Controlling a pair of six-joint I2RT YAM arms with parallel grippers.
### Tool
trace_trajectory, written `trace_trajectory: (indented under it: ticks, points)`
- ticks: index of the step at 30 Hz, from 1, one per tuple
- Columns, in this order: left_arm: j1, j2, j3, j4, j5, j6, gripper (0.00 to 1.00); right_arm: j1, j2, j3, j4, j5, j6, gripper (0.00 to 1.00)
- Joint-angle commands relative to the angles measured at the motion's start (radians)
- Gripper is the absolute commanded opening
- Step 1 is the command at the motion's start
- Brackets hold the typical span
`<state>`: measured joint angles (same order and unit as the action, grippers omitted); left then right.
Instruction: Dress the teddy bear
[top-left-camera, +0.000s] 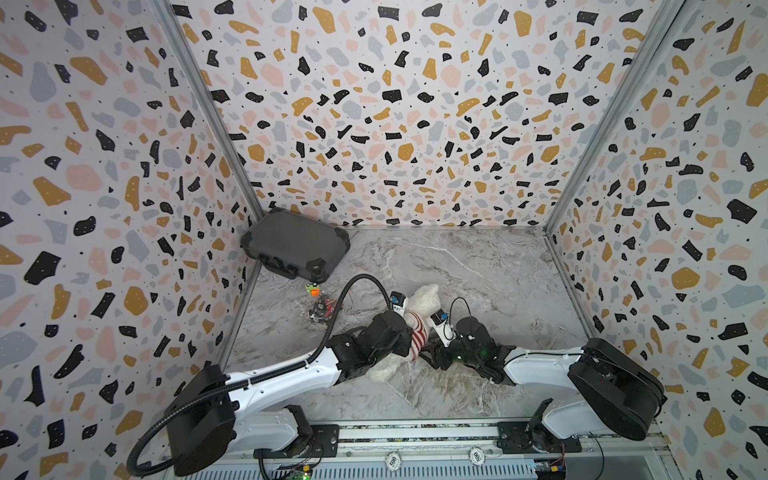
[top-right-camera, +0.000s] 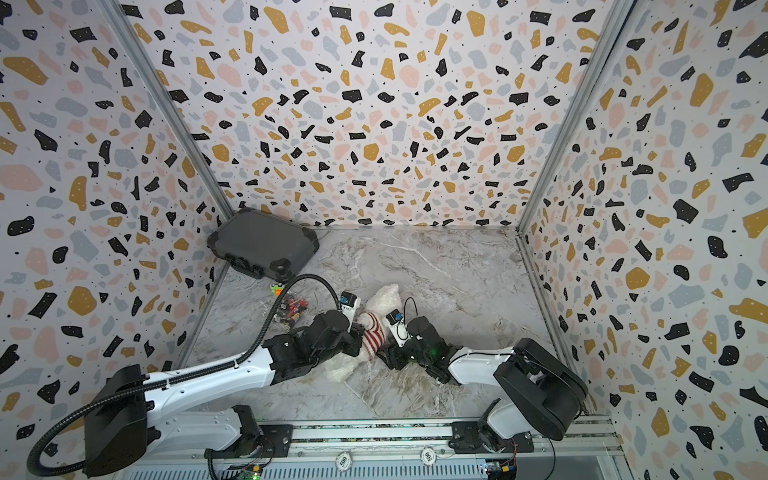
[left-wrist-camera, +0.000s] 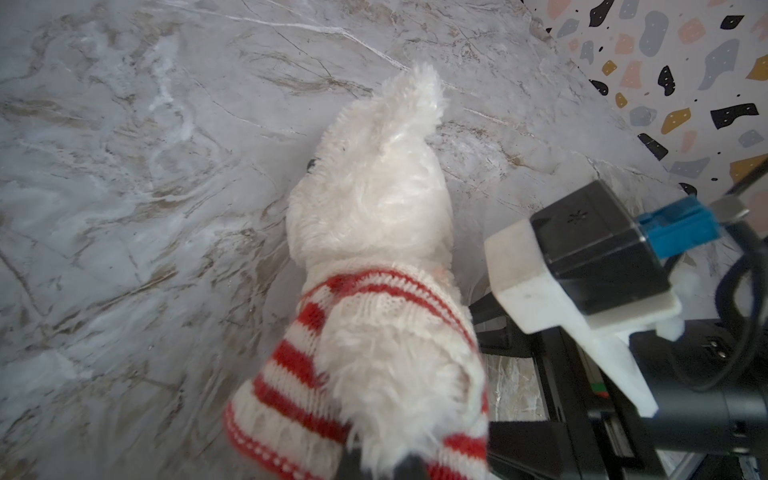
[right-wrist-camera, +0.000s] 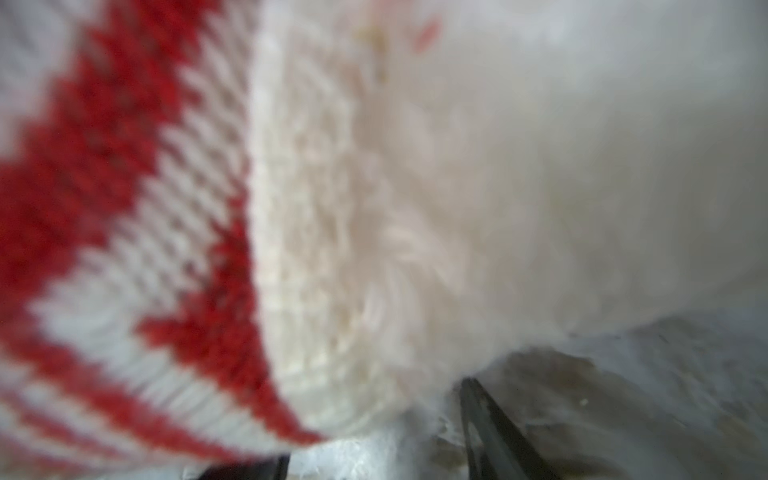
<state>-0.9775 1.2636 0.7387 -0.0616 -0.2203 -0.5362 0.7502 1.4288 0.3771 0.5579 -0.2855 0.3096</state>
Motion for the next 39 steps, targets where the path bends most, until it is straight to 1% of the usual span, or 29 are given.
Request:
trace_trajectory:
  ticks: [1,6,8,9,11,14,18,19,22,26,31,33,37,39]
  points:
    - [-0.016,0.047,0.038,0.057,0.03,-0.007,0.0,-0.068,-0.065,-0.054,0.046,-0.01,0.021,0.63]
    - [-0.049,0.127,0.074,0.086,0.042,-0.02,0.0,-0.169,-0.25,-0.11,-0.039,0.039,0.025,0.65]
    - [-0.066,0.163,0.085,0.114,0.054,-0.03,0.0,-0.213,-0.304,-0.129,-0.028,0.014,0.042,0.65]
    - [-0.075,0.182,0.093,0.131,0.065,-0.038,0.02,-0.219,-0.324,-0.112,-0.061,0.013,0.025,0.65]
    - [-0.091,0.222,0.111,0.154,0.085,-0.056,0.08,-0.22,-0.371,-0.075,-0.142,0.047,-0.017,0.64]
    - [-0.108,0.257,0.128,0.193,0.106,-0.07,0.23,-0.222,-0.464,-0.061,-0.191,0.105,-0.044,0.66]
    - [-0.112,0.251,0.13,0.228,0.129,-0.08,0.36,-0.226,-0.486,0.002,-0.299,0.073,-0.09,0.68]
    - [-0.112,0.24,0.124,0.236,0.14,-0.079,0.4,-0.226,-0.497,-0.001,-0.304,0.062,-0.082,0.7]
    - [-0.112,0.195,0.105,0.243,0.155,-0.079,0.46,-0.223,-0.536,-0.005,-0.321,0.035,-0.069,0.73]
    - [-0.105,0.128,0.068,0.217,0.134,-0.07,0.49,-0.196,-0.571,0.019,-0.383,0.049,-0.079,0.76]
    - [-0.06,0.06,0.035,0.184,0.089,-0.061,0.49,-0.174,-0.612,0.034,-0.448,0.048,-0.077,0.78]
    - [-0.039,0.062,0.04,0.161,0.07,-0.047,0.49,-0.174,-0.619,0.027,-0.463,0.061,-0.067,0.79]
    - [0.0,0.11,0.055,0.157,0.058,-0.036,0.5,-0.181,-0.605,0.002,-0.434,0.074,-0.054,0.79]
    - [0.01,0.143,0.071,0.161,0.063,-0.027,0.5,-0.184,-0.581,-0.001,-0.411,0.068,-0.055,0.77]
